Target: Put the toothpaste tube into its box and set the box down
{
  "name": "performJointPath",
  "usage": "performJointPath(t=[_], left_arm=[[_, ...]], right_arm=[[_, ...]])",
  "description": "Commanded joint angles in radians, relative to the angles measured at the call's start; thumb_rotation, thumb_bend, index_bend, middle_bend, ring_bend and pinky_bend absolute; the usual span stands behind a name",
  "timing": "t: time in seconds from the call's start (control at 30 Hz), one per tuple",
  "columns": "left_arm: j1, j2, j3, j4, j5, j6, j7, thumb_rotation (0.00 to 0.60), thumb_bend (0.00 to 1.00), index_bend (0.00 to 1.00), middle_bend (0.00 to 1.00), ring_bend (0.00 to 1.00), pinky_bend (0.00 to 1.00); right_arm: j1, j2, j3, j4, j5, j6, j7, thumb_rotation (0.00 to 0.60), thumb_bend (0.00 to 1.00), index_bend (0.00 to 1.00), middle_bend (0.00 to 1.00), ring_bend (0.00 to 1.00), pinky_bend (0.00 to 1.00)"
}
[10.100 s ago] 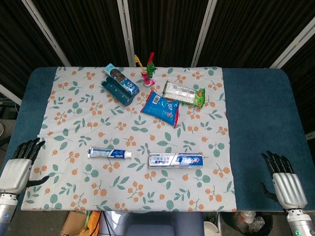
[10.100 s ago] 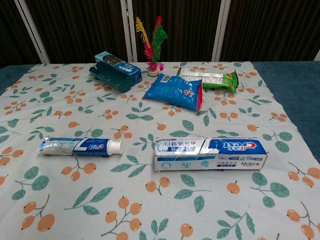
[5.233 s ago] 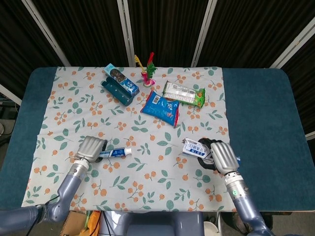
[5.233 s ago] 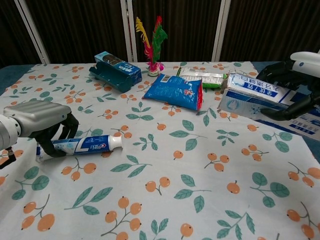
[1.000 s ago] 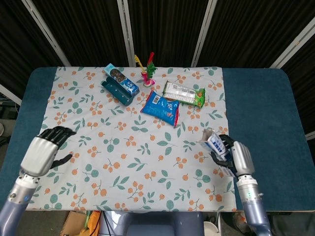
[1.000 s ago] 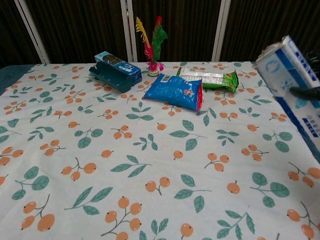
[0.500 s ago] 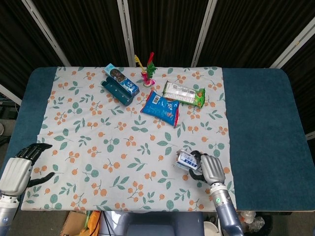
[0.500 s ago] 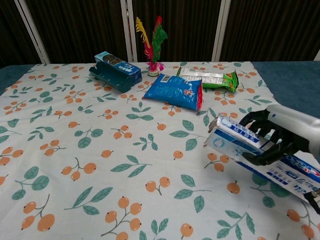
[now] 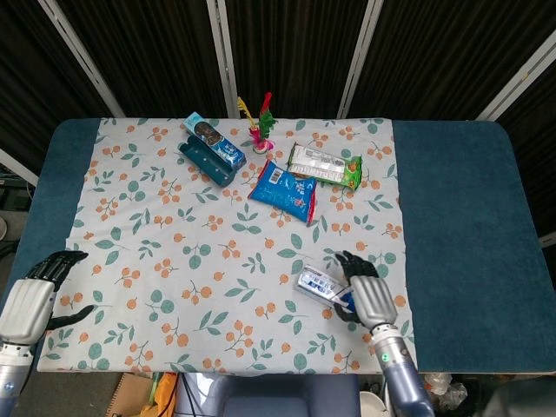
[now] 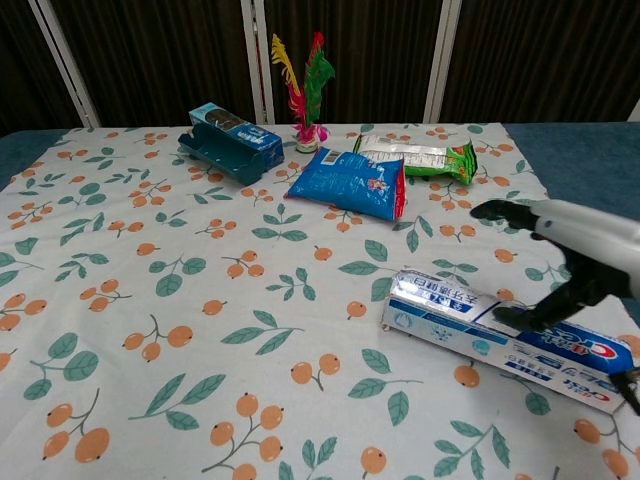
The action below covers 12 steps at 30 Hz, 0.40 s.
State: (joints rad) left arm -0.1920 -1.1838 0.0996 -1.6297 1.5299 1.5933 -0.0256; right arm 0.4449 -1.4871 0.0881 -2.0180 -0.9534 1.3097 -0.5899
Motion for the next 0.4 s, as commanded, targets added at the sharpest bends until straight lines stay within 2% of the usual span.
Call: performJointPath(t=[0.03, 0.2, 0.33, 0.4], left_arm=[[0.003, 0.004, -0.005, -0.004, -0.005, -0.011, 0.01, 0.6, 0.04, 0.16, 0.15, 0.14, 0.22], [0.004, 0.01, -0.007, -0.007, -0.012, -0.043, 0.04, 0.6, 0.04, 0.12, 0.08, 0.07, 0.13], [0.003, 0.016, -0.01, -0.005, -0.015, -0.065, 0.087, 0.6, 0.03, 0.08, 0.02, 0.02, 0.07], [0.004, 0.017, -0.012, 0.001, -0.013, -0.067, 0.114, 0.6, 0.03, 0.07, 0.01, 0.0, 0.05]], right_arm=[[-0.066, 0.188, -0.113, -0.03, -0.142, 0.024, 0.035, 0.6, 0.33, 0.0, 0.03, 0.0, 0.07], [-0.128, 0.305, -0.197, 0.019, -0.271, 0.055, 0.113, 0.6, 0.33, 0.0, 0.02, 0.0, 0.07], [-0.196, 0.376, -0.264, 0.114, -0.401, 0.124, 0.187, 0.6, 0.33, 0.0, 0.0, 0.0, 0.01], [-0.226, 0.392, -0.28, 0.159, -0.451, 0.165, 0.224, 0.6, 0.33, 0.0, 0.0, 0.0, 0.0]])
